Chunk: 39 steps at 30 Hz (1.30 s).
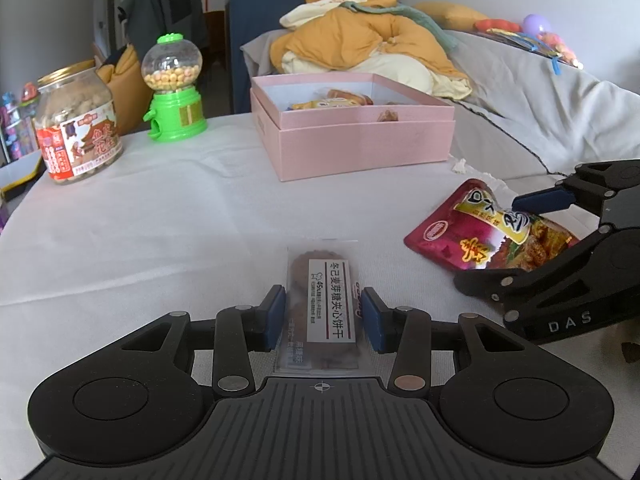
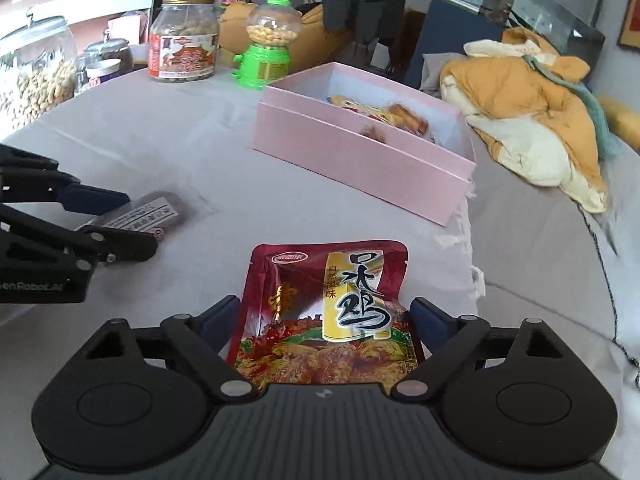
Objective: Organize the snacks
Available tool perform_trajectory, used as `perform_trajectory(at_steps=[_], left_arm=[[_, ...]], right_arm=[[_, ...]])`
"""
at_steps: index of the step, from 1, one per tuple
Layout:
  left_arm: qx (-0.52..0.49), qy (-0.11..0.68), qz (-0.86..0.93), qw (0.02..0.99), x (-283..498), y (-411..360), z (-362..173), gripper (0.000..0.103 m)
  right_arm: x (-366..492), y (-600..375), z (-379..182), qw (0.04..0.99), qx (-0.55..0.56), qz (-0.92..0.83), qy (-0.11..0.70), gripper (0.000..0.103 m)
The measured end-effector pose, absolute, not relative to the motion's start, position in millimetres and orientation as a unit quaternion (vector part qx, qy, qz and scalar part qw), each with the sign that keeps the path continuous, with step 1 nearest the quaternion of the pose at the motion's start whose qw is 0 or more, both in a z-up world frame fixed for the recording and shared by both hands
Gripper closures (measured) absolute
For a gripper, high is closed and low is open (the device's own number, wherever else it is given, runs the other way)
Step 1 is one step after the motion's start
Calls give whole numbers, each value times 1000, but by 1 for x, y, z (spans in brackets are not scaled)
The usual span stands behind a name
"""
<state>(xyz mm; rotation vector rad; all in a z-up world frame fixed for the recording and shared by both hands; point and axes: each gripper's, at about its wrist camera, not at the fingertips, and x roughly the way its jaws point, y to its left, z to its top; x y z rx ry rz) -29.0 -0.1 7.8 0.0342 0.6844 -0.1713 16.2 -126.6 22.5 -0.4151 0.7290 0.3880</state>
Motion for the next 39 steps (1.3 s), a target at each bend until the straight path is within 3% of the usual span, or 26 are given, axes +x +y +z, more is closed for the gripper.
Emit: perform_trajectory(at_steps=[5,7,11,14,16,18,32,35,39], left_arm=[[18,336,-84,938,-29,0,8,56],[20,337,-84,938,-28,0,9,56],[26,342,-93,935,-23,1,12,58],[23,344,-101,933,-18,6,14,58],[15,343,-103,933,-15,11,15,58],[-1,343,-106,933,-13,16,17,58],[0,297,-127,946,-20,8,53,58],[-2,293,-134,947,-21,6,54,58],[-8,299,-129,945,-22,8,49,58]], right_arm=[[38,-141,23,882,-111,208,409,10],[42,-150,21,877,-71,226,419,4],[31,-140,17,882,-111,224,399,7],[32,-141,23,874,-108,231,414,19],[31,-143,29,872,-106,233,417,36],[32,-146,34,869,-105,233,423,41],[30,-168,44,860,-74,249,439,52],[28,-176,51,861,-54,250,439,65],[25,-180,63,866,-50,248,432,69]])
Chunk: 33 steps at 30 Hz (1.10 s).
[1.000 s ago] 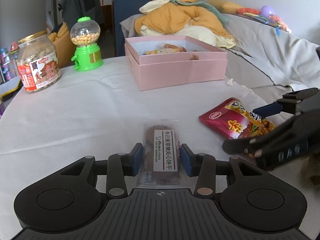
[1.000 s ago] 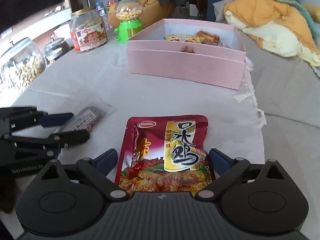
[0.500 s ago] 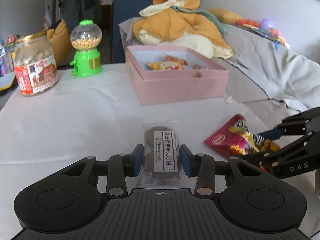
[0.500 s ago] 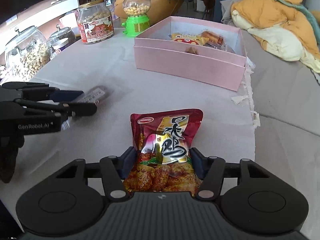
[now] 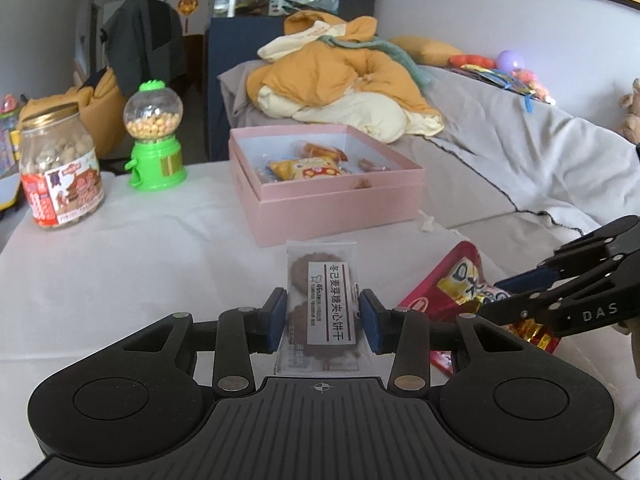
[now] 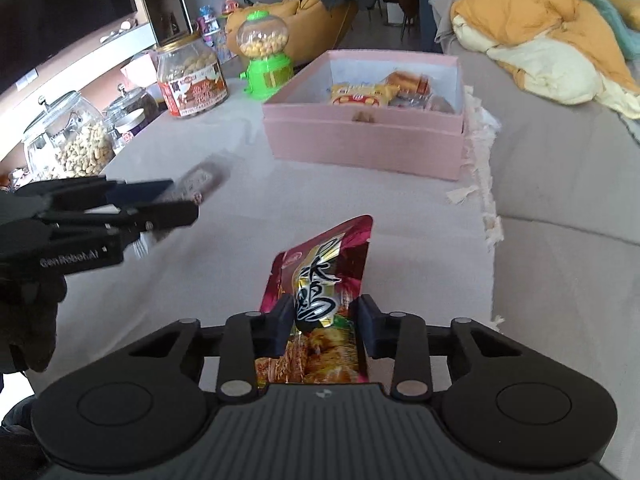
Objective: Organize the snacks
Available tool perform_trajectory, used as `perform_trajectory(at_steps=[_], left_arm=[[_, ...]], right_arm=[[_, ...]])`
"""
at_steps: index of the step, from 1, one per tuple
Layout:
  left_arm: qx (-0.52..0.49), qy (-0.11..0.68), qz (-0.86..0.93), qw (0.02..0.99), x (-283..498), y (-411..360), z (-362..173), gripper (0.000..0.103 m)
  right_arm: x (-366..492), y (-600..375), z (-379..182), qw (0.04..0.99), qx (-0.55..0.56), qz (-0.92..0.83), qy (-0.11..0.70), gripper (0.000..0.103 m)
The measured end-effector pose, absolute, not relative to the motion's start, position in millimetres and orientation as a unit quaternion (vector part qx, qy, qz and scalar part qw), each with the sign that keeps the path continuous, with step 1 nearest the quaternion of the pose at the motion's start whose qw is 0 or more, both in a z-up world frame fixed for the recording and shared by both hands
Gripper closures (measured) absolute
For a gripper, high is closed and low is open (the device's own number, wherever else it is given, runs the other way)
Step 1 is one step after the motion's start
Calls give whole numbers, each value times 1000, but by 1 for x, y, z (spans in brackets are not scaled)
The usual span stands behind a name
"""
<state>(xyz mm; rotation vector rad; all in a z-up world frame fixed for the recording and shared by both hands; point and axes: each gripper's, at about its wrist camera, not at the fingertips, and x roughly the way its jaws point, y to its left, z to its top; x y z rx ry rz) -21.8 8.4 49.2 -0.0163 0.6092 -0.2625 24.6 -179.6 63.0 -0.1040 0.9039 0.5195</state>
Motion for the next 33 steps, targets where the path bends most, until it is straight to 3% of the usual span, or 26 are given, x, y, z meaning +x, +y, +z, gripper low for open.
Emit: perform_trajectory(at_steps=[2,5,7,8,11,16,19,24,29,30,33], left_arm=[[-9,304,-125,944,-24,9,47,58],[-2,311,-121,943,-28,5,41,58],[3,315,-117,942,-29,3,37,58],[3,316,-116,942,-29,3,35,58],[-3,319,-116,941,-31,4,32,58],[-4,319,-115,941,-34,5,31,58],[-4,320,-113,941,-35,5,31,58],[-8,323,-112,940,-36,5,29,58],[-7,323,-114,939,-38,5,30,58],[-8,322,-114,940,-38,5,30,58],[-9,321,-116,940,-39,5,31,58]], right_arm=[[23,-179,64,867,-58,247,429,68],[20,-173,58,872,-85,229,423,58],[16,-163,51,877,-118,212,414,38],[15,-158,48,879,-130,207,409,34],[11,-147,42,882,-139,206,401,32],[14,-138,26,885,-105,196,410,10],[16,-140,19,891,-73,187,407,5],[16,-130,16,895,-84,172,403,3],[20,-133,24,877,-99,223,414,20],[19,-137,27,877,-101,225,413,32],[15,-149,34,876,-112,223,414,38]])
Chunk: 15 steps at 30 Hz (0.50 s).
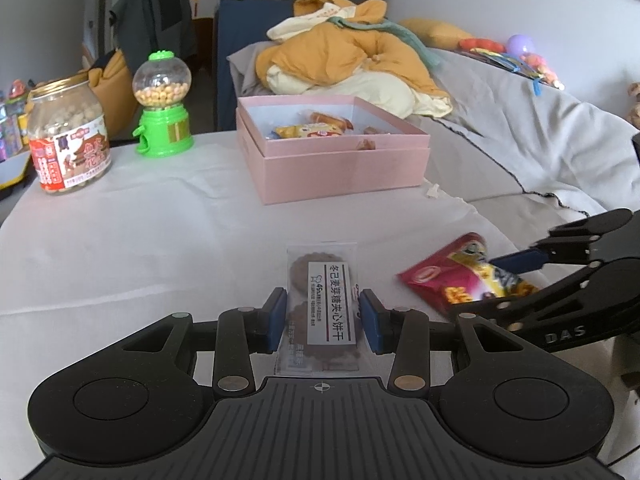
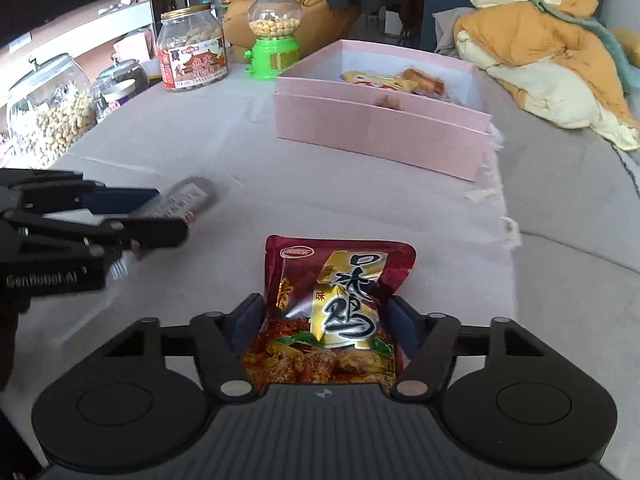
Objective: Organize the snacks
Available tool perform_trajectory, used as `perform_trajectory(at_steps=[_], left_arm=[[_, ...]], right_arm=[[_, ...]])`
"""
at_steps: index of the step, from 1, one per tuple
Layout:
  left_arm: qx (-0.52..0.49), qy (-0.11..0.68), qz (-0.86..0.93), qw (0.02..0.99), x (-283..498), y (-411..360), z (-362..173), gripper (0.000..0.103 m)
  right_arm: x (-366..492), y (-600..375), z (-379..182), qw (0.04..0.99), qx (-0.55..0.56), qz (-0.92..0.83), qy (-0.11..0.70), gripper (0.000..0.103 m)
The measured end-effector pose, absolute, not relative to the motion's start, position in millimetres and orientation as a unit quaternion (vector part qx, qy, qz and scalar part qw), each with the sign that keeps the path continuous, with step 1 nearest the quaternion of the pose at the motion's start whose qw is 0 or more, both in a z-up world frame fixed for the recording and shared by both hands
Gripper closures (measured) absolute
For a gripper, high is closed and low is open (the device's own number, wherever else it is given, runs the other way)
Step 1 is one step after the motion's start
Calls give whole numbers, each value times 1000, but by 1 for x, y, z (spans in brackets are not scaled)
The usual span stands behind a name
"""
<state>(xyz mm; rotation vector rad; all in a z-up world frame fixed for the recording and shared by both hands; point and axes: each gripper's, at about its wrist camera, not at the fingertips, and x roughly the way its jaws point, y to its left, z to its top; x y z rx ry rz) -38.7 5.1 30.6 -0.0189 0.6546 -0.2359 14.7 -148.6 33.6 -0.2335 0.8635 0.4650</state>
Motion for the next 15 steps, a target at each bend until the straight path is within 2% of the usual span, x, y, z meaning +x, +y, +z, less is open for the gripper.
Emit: perform_trajectory(at_steps=[4,11,15], left_arm=[[-12,319,-121,940,-39,4,31,58],[-21,314,-125,941,-38,5,35,58],[-39,279,-134,950,-17,10,69,58]], right_arm=[[9,-161,39,872,-101,220,425,45],[1,-163,59,883,-82,232,400,47],[6,-166,73,890,-62,237,386,47]])
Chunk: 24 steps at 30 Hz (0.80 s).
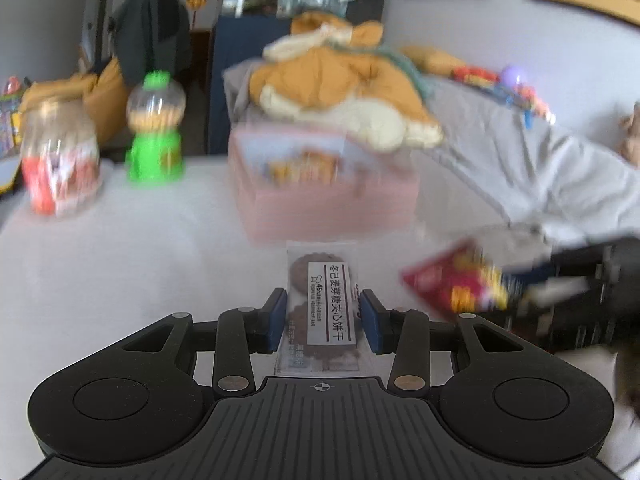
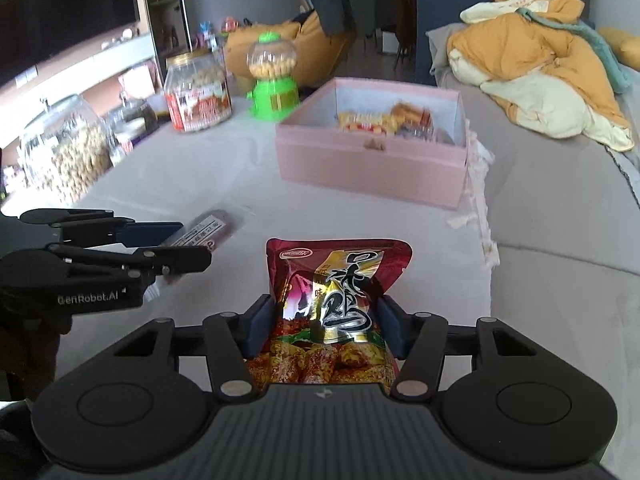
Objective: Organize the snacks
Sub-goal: 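Carry the red bag and biscuit packet into the pink box and release both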
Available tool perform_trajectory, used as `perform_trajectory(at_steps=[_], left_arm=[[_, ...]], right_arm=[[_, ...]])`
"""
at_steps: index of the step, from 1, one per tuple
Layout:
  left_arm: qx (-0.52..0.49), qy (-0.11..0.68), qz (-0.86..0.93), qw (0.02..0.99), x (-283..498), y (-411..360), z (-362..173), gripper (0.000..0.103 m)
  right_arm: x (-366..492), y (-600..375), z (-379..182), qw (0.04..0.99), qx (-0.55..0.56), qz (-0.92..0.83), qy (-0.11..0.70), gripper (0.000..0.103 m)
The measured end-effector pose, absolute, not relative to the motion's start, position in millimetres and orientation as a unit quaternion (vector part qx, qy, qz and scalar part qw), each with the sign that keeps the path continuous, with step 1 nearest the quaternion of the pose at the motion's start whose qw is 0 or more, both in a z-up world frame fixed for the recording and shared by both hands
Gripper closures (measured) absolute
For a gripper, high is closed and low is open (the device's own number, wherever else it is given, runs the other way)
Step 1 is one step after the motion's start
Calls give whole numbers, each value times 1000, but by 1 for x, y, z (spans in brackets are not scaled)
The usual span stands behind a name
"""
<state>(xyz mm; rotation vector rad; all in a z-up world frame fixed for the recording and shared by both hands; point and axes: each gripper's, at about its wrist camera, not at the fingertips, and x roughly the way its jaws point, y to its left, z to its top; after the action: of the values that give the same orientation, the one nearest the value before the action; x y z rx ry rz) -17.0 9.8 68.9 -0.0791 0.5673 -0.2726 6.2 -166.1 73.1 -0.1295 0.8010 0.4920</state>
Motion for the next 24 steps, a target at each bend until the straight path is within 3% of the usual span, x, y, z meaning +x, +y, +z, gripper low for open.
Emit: perform_trajectory(at_steps=[3,6,11,19,20,22,24], left_arm=[[-25,227,-133,964,25,6,110,58],[-68,226,-141,961,89,8,133,58],[-198,269,-139,932,177,27,88,58],[-202,225,-80,950,148,72,90,58],[-195,234,-83,949,142,73,90,58],[-177,255,-89,946,129,73,87,58],[-150,275,-87,946,111,71,81,58]], right_arm=[[13,-167,83,897,-62,231,371,47],[19,-166,89,907,-71,220,352,47],[37,-170,91,911,-56,222,344,46],[114,-159,132,930,-27,206,302,45],[130,-153,138,934,-20,205,293,42],[172,-132,143,936,-20,213,280,23],[199,-114,137,934,-42,193,297,23]])
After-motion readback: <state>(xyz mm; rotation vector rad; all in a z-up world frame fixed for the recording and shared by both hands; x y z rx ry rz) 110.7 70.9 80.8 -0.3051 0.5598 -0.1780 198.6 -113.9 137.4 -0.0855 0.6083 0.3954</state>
